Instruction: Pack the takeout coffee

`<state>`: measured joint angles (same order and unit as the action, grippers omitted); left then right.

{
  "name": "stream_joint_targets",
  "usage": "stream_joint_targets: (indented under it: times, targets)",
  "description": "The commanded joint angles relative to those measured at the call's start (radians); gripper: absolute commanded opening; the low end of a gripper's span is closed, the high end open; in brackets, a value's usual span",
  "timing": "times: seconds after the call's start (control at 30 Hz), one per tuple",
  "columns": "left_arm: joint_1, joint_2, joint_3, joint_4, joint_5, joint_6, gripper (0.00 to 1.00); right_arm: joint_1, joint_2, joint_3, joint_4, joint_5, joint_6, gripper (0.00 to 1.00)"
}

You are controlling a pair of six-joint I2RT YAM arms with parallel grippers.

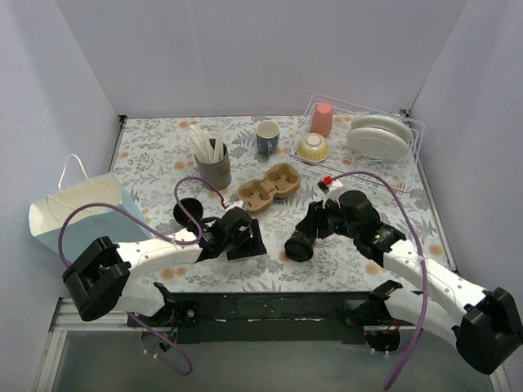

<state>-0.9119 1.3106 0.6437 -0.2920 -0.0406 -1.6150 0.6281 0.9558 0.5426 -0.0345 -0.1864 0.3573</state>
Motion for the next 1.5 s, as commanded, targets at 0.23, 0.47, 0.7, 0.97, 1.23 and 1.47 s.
stream_joint_targets:
  times: [0.23, 0.47, 0.7, 0.97, 1.23, 1.47]
  targets:
    - [0.002, 0.012, 0.057, 0.048, 0.039, 0.152, 0.72, 0.028, -0.161, -0.066, -0.165, -0.001, -0.112, 0.69]
    - [0.002, 0.015, 0.060, 0.054, 0.073, 0.165, 0.72, 0.081, -0.190, -0.092, -0.200, 0.097, -0.089, 0.70]
    - [0.002, 0.013, 0.051, 0.068, 0.084, 0.179, 0.73, 0.150, -0.186, -0.099, -0.226, 0.176, -0.029, 0.67]
    - [0.001, 0.001, 0.034, 0.116, 0.097, 0.201, 0.73, 0.179, -0.239, -0.092, -0.212, 0.151, -0.029, 0.65]
    - [0.002, 0.010, 0.040, 0.126, 0.105, 0.199, 0.73, 0.219, -0.252, -0.112, -0.211, 0.168, -0.044, 0.67]
    - [0.001, -0.017, 0.016, 0.129, 0.100, 0.191, 0.73, 0.306, -0.206, -0.092, -0.260, 0.387, -0.009, 0.67]
